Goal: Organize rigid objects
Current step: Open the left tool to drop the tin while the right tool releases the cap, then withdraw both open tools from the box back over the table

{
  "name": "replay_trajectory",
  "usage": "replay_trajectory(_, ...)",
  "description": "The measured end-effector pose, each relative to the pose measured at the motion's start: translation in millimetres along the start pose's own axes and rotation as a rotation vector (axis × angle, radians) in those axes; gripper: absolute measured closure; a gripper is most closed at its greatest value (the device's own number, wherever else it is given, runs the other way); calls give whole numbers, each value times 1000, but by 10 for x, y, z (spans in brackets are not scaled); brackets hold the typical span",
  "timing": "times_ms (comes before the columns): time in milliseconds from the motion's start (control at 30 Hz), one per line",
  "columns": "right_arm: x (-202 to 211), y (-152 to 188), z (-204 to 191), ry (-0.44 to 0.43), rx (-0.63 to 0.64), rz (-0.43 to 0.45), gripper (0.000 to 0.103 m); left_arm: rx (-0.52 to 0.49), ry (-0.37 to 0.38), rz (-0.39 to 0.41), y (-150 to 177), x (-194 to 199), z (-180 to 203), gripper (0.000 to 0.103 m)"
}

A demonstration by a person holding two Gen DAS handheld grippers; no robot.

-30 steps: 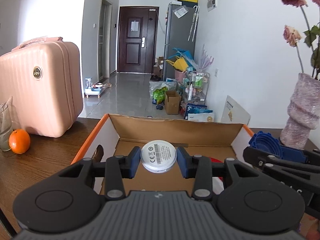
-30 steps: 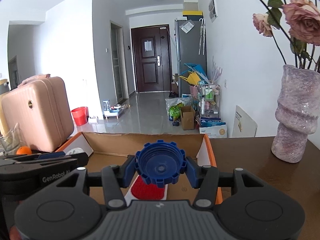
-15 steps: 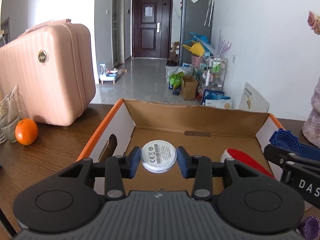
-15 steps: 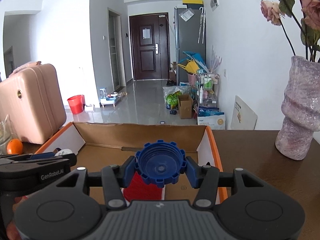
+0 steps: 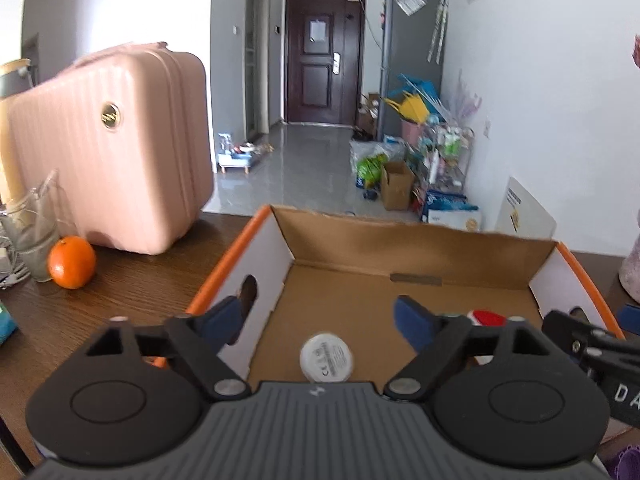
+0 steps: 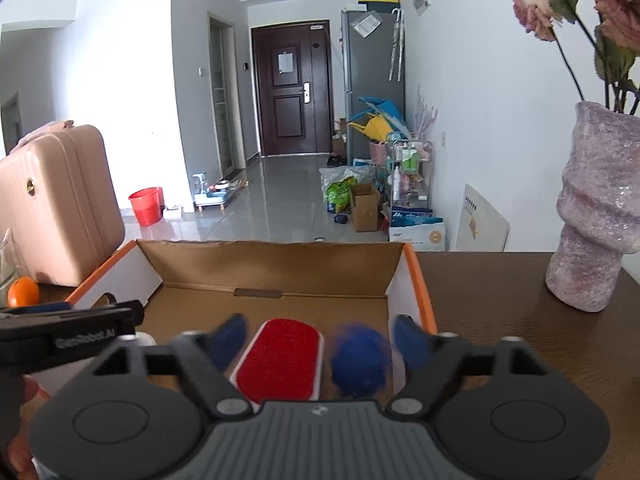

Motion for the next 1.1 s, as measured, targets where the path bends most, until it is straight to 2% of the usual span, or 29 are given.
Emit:
replay_trajectory(33, -2, -3, -2, -2, -2, 0, 13, 10, -2, 4, -14, 10, -11, 4)
replay_trajectory(133, -12, 8, 12, 3, -8, 2, 3, 25, -14, 27, -49, 46, -39, 1)
replay_trajectory(733, 44, 29, 25, 15, 4, 8, 1, 42, -21, 21, -43, 39, -70, 0)
replay_trajectory(1100, 230, -4, 14, 24, 13, 40, 0, 44, -29, 60, -55, 194, -100, 0)
Point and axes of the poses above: each gripper's, at about its wrist camera, not at the fingertips, and x roughly against the way its jaws point, z to its right, y to its underside, the point moved 8 cm from there along -x, roughly the way its jaws point, and after that the axes turned 7 degrees about z, right-handed, at the moved point
